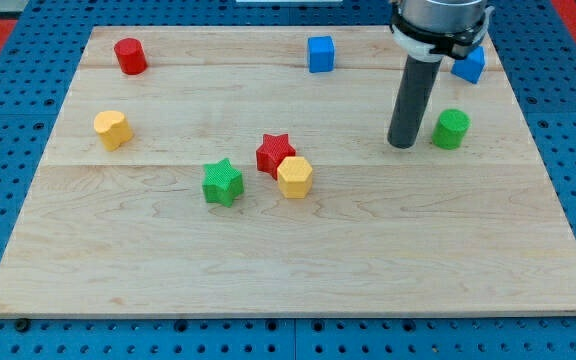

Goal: Place the green star parallel to the bottom right of the yellow hexagon

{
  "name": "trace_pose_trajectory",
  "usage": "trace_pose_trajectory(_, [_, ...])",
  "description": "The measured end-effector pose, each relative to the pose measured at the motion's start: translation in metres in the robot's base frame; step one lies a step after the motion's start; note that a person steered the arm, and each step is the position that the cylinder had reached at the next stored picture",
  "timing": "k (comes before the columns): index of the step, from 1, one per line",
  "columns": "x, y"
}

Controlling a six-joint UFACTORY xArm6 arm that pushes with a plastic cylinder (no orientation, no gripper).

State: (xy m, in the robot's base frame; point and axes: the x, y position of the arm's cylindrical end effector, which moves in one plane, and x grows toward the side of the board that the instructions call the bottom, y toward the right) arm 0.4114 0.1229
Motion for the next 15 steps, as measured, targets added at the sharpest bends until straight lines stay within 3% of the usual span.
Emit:
trace_pose_trajectory(2, [-0.014, -0.059])
trace_pose_trajectory(4, [-0.034, -0.165])
trace_pose_trajectory(6, [0.027, -0.225])
trace_pose_trajectory(11, [0.163, -0.125])
trace_pose_trajectory(15, [0.169, -0.082])
